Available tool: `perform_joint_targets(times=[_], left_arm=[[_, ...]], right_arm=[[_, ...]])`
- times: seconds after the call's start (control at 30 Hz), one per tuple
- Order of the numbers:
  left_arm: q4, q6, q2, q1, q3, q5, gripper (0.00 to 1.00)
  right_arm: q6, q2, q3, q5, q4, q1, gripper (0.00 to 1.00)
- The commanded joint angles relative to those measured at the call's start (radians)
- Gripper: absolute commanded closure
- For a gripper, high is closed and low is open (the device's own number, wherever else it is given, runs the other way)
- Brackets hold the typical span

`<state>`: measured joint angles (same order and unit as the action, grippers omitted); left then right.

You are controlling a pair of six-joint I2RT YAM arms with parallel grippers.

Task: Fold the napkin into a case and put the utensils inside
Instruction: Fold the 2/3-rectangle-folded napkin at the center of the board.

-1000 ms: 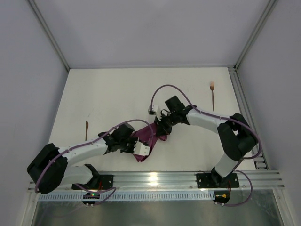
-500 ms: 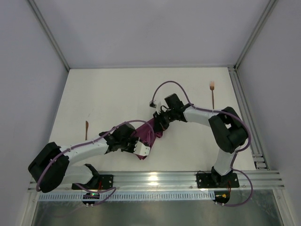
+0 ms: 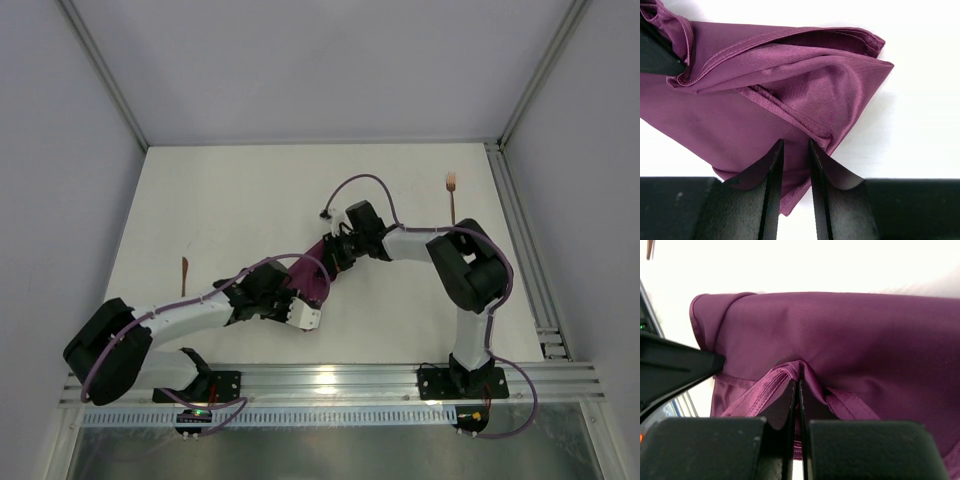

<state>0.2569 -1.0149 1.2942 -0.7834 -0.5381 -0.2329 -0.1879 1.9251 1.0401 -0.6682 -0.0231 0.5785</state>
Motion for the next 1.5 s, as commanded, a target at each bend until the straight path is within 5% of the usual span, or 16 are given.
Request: perform_joint_targets(times=[0.0, 0.5, 0.7, 0.93, 1.47], left_arm=[[0.085, -0.007, 0.059, 0.001, 0.052, 0.023, 0.71], [0.258, 0.206, -0.078, 0.036, -0.147, -0.160, 0.54], [0.309, 0.314, -0.107, 0.061, -0.261, -0.206, 0.55], [0.145, 0.499, 0.049, 0.173, -0.344, -0.117, 0.63], [0.039, 0.337, 0.252, 0.121, -0.191, 0.017, 0.62]], right_arm=[[-0.073, 0.005, 0.023, 0.114, -0.037, -0.002, 0.96], [-0.134, -0.003, -0.041, 0.213, 0.038, 0.001, 0.96], [-0.150, -0.017, -0.074, 0.214, 0.029, 0.024, 0.96], [-0.191, -0.043, -0.150, 0.216, -0.049, 0.041, 0.96], [-0.369, -0.218, -0.388, 0.236, -0.264, 0.159, 0.96]])
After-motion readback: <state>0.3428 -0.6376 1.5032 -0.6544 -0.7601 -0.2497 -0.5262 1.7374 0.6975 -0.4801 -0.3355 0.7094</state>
